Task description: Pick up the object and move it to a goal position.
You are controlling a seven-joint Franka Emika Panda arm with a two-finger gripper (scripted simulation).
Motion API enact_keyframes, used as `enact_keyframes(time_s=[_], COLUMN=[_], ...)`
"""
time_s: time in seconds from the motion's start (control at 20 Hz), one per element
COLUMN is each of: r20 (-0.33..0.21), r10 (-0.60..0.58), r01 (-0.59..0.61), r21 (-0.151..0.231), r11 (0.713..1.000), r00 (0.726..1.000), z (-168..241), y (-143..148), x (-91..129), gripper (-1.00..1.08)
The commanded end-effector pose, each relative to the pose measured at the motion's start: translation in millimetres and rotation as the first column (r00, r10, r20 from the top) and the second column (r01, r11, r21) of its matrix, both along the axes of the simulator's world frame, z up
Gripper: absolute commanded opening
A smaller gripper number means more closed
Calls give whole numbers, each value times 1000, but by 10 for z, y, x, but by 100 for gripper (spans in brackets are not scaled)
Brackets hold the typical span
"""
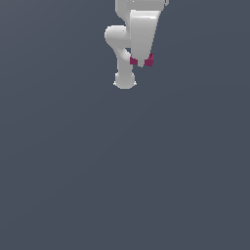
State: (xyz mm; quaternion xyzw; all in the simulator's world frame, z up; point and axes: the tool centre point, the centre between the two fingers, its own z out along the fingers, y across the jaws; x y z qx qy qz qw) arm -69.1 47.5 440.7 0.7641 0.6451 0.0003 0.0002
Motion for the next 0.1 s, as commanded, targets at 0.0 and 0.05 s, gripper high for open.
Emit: enact_keyframes(time_s=[0.0, 0.05], r20=[-1, -1], r10=[0, 0], r01=[0, 0], r21=[0, 0], r11=[1000, 1000], r00=[1000, 1000], z=[33, 36], y=[1, 1], x=[1, 1], gripper=[-100, -100])
